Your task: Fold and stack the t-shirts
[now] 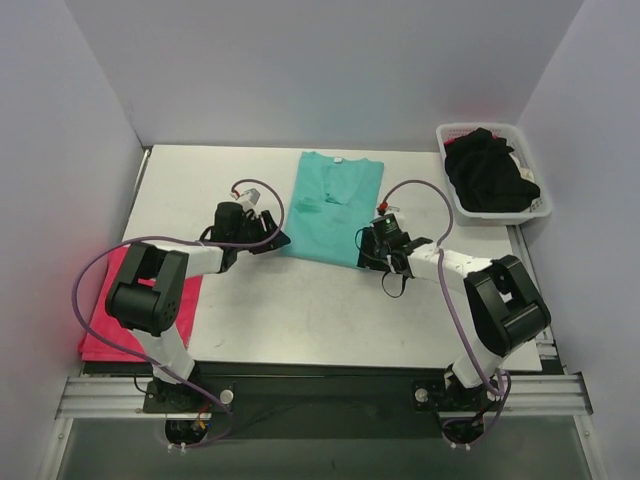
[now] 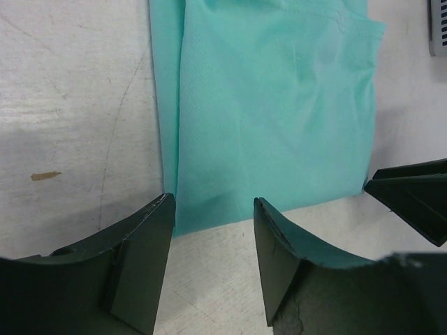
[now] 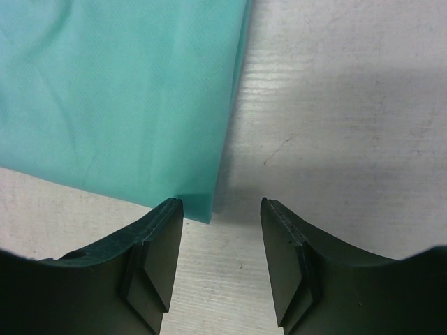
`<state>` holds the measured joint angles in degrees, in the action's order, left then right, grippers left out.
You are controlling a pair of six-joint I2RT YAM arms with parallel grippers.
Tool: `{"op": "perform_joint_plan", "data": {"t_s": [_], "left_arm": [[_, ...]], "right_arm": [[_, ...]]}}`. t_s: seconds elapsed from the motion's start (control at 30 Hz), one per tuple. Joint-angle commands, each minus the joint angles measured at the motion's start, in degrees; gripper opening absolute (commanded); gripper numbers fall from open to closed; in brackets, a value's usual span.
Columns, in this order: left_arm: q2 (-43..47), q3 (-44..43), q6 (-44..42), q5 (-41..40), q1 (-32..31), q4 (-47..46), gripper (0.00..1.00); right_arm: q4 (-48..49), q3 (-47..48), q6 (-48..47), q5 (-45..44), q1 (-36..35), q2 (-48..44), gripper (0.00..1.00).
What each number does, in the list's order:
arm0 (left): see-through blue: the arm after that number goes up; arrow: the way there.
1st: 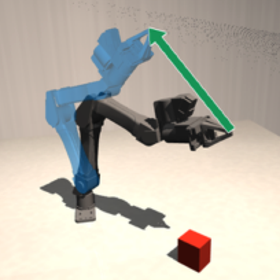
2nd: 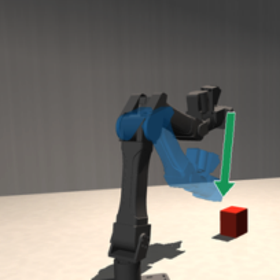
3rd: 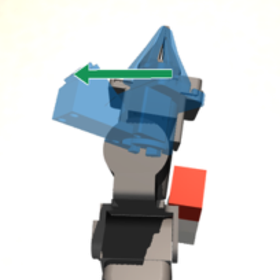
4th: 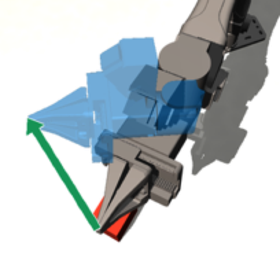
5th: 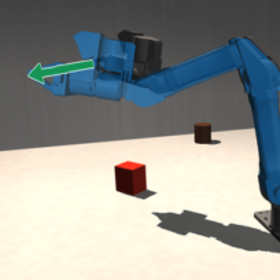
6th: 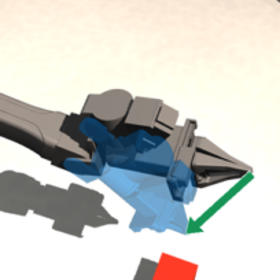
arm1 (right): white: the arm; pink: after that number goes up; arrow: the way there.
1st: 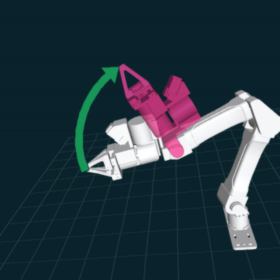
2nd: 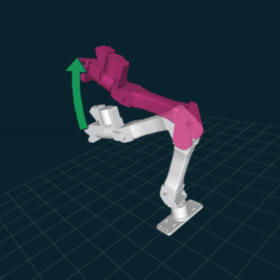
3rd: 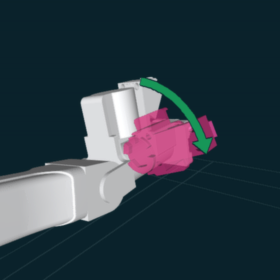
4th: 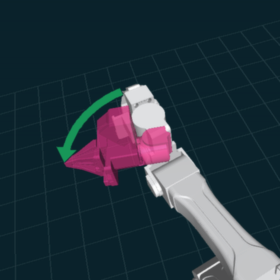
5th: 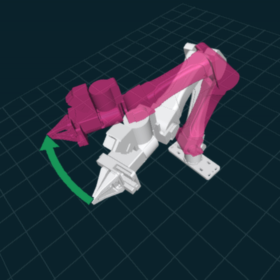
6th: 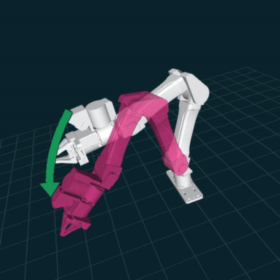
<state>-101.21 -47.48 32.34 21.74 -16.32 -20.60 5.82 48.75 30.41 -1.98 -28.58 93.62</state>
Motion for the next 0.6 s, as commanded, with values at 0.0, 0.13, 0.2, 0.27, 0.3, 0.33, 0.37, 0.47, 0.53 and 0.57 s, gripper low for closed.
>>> {"op": "perform_joint_plan", "data": {"t_s": [0.0, 0.13, 0.2, 0.27, 0.3, 0.33, 0.37, 0.47, 0.53, 0.57], "left_arm": [[-0.66, 0.29, 0.18, 2.26, 0.58, -2.87, 0.59], [-1.36, 0.64, -0.61, 1.64, 0.67, -2.34, 0.59], [-1.97, 0.55, -0.78, 1.55, 0.67, -1.81, 0.59], [-2.5, 0.73, -0.96, 1.64, 0.67, -1.99, 0.59], [-3.11, 0.81, -1.05, 1.82, 0.67, -1.99, 0.59], [-3.38, 0.64, -1.31, 2.17, 0.67, -1.81, 0.59], [-3.73, 0.64, -1.22, 2.34, 0.67, -1.72, 0.59], [-4.35, 0.99, -1.22, 2.87, 0.67, -1.99, 0.59], [-4.61, 1.08, -1.4, 3.14, 0.67, -2.25, 0.59], [-4.79, 0.99, -1.4, 3.22, 0.76, -2.25, 0.59]], "right_arm": [[3.93, -1.64, 1.67, 1.54, 0.8, -1.34, 0.48], [5.07, -1.82, 2.54, 3.82, 0.98, 0.24, 0.48], [5.95, -2.08, 3.16, 4.53, 0.89, 0.86, 0.47], [6.83, -2.43, 3.42, 4.97, 0.89, 1.03, 0.46], [7.01, -2.35, 3.68, 5.23, 0.98, 1.38, 0.46], [6.92, -2.26, 3.69, 5.49, 0.98, 1.73, 0.46], [6.83, -2.08, 3.86, 5.58, 0.89, 2.0, 0.45], [6.83, -1.91, 4.65, 6.46, 0.89, 2.79, 0.44], [6.83, -2.08, 5.18, 6.72, 0.89, 3.05, 0.44], [6.74, -2.08, 5.27, 6.81, 0.89, 3.23, 0.44]]}}
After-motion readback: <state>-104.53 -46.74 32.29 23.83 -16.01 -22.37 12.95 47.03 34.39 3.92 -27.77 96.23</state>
